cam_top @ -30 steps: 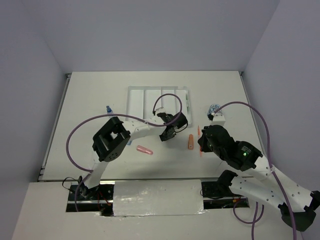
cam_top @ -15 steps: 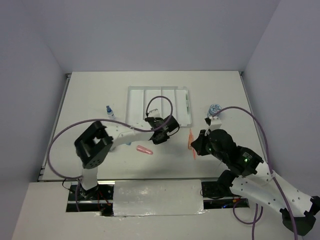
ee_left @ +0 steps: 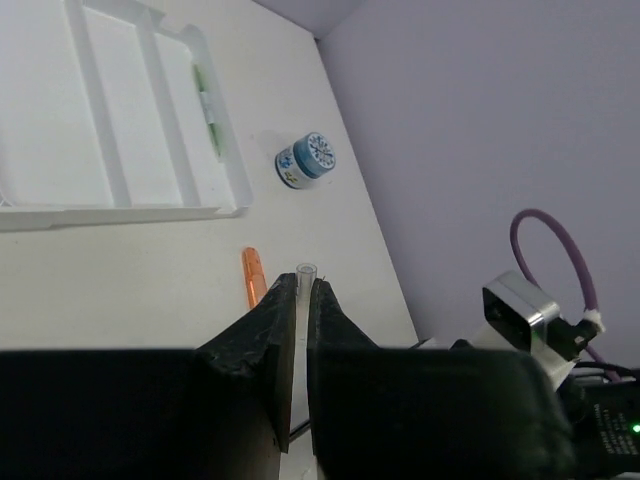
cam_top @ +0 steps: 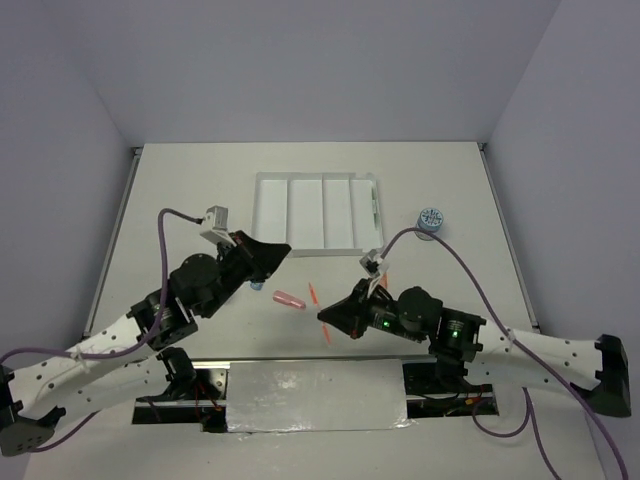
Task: Sort the stationery into containers
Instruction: Close the pen cap on the pen.
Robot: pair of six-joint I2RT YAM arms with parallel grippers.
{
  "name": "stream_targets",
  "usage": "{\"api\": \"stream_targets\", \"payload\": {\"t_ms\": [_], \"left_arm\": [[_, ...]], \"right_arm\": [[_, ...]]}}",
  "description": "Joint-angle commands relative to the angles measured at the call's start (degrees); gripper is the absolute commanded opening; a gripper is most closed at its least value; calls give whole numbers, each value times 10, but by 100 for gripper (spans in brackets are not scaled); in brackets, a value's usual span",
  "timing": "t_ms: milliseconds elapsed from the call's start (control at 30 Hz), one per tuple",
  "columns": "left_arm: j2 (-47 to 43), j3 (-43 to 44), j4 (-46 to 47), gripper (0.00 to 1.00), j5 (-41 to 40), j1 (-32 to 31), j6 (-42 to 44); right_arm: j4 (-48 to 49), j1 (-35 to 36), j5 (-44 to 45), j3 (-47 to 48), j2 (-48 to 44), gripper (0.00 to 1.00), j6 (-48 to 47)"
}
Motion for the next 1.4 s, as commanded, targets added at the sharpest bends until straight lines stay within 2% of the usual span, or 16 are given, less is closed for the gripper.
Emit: {"api": "stream_targets", "payload": {"t_ms": [0, 100, 300, 733, 1367], "left_arm": [[-49, -33, 97, 1, 43, 1, 63], [-100, -50, 112, 0, 57, 2, 82], [-140, -68, 103, 1, 54, 2, 82], [-130, -69, 104, 0, 74, 2, 69], [-125, -77, 120, 0, 81, 2, 72]], "right_arm": [[115, 59, 67, 68, 62, 0, -19], [109, 92, 101, 106, 124, 0, -19], [100, 120, 154, 147, 164, 0, -18], [65, 121, 198, 175, 179, 0, -41], [48, 122, 213, 191, 192, 0, -49]]}}
